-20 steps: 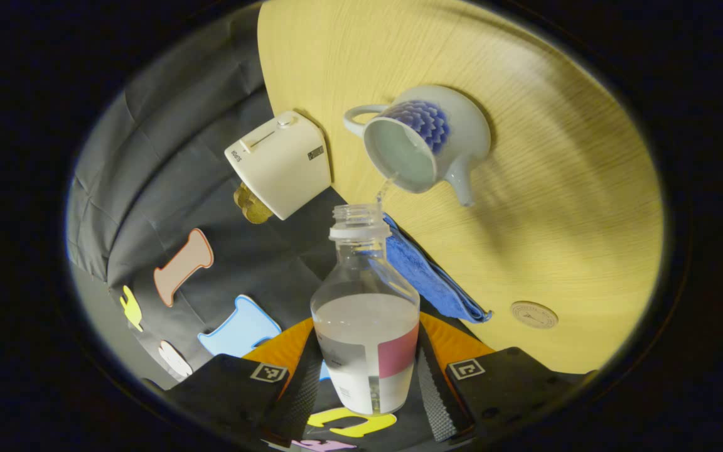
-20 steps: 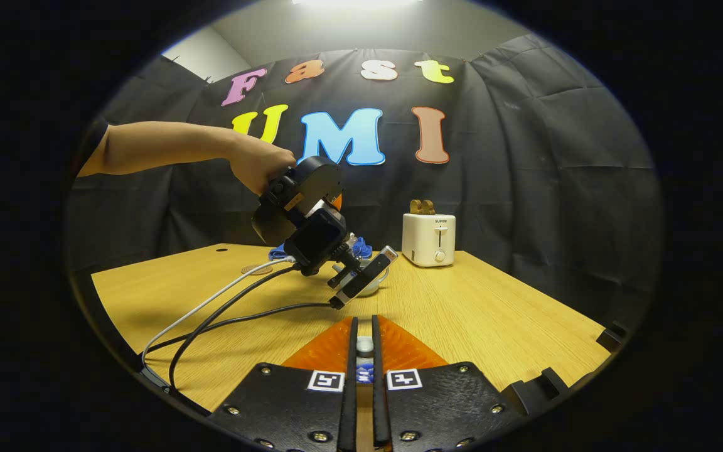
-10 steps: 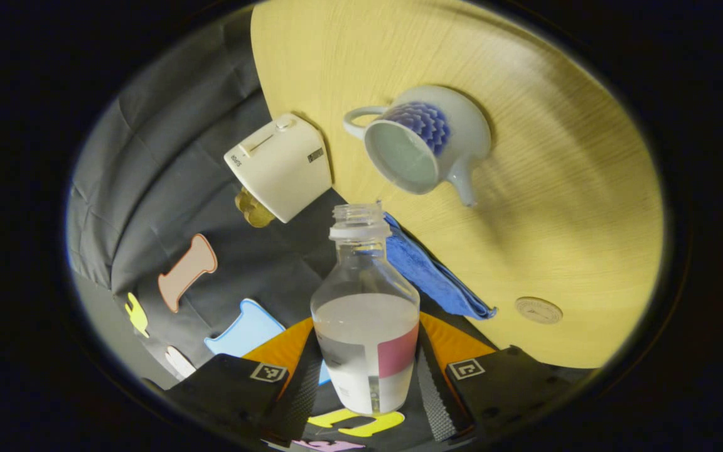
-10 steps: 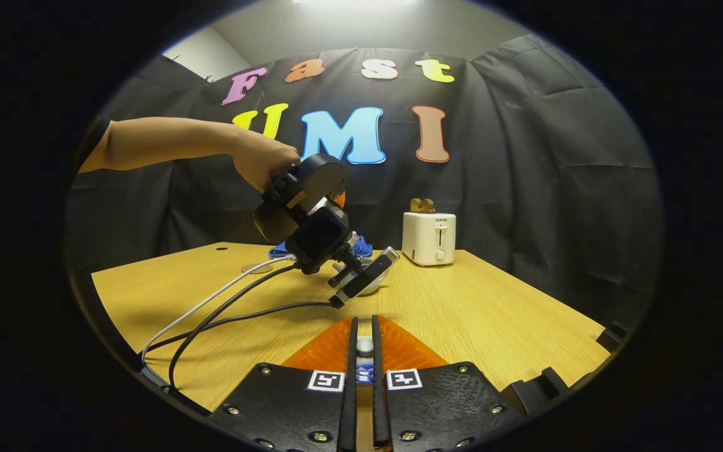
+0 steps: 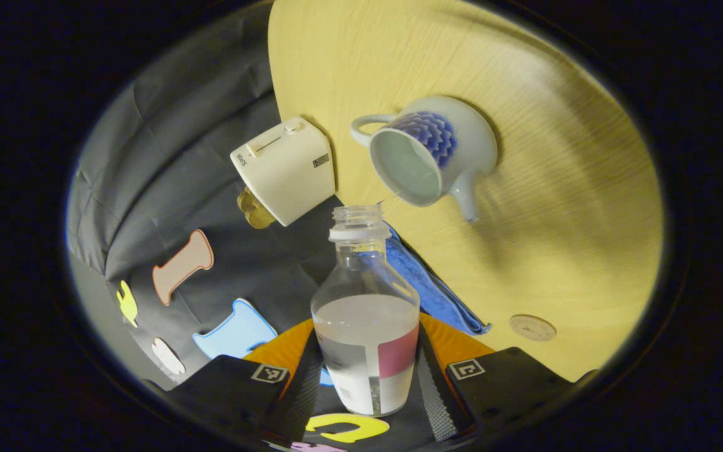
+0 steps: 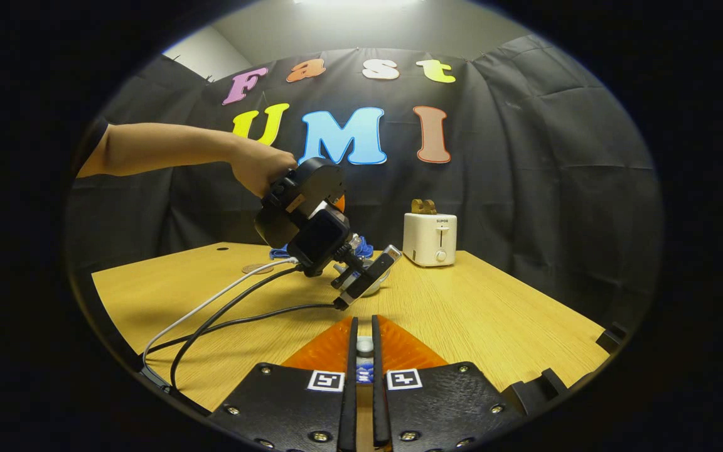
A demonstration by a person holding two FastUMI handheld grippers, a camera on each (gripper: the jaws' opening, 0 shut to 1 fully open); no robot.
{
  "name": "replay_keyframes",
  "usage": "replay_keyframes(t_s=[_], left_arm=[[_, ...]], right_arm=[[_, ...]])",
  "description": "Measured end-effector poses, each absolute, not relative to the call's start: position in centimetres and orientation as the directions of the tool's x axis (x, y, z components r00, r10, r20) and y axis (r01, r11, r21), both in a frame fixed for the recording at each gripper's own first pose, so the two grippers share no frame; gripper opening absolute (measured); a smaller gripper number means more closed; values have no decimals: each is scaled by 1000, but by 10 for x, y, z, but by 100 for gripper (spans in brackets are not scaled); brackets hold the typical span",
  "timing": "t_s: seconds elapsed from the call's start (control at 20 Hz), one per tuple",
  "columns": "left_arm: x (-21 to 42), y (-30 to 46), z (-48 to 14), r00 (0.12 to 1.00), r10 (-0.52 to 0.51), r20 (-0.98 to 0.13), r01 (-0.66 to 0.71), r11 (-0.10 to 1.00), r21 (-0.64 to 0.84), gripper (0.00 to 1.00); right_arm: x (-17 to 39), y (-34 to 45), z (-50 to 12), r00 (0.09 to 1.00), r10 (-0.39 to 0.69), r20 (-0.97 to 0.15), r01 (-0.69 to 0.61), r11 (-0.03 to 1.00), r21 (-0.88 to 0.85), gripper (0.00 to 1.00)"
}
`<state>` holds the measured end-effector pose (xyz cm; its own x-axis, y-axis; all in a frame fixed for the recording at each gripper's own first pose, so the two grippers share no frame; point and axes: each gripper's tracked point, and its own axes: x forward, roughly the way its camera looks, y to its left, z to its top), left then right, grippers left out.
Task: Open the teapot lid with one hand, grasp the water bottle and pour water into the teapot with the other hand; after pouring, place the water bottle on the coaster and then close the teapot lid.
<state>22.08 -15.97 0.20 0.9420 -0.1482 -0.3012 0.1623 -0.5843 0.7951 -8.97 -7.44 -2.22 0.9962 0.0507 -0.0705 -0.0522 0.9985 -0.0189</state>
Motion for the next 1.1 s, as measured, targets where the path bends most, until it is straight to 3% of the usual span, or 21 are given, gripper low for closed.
replay_keyframes(t_s=[0.35, 0.6, 0.85, 1.1], left_arm=[[222, -157, -12, 923, -231, -309, 196, -409, 891, 85], [212, -151, -21, 914, -299, -275, 221, -201, 954, 85], [201, -130, -13, 920, -346, -182, 243, 142, 960, 85], [194, -73, -2, 950, -296, -98, 237, 484, 842, 85]], right_arm=[[-89, -74, -22, 996, 47, -82, -47, 999, -2, 10], [-89, -71, -12, 997, 46, -58, -47, 999, -17, 10], [-87, -62, 2, 997, 58, -43, -59, 998, -25, 11], [-75, -52, 32, 996, 84, -6, -84, 995, -45, 11]])
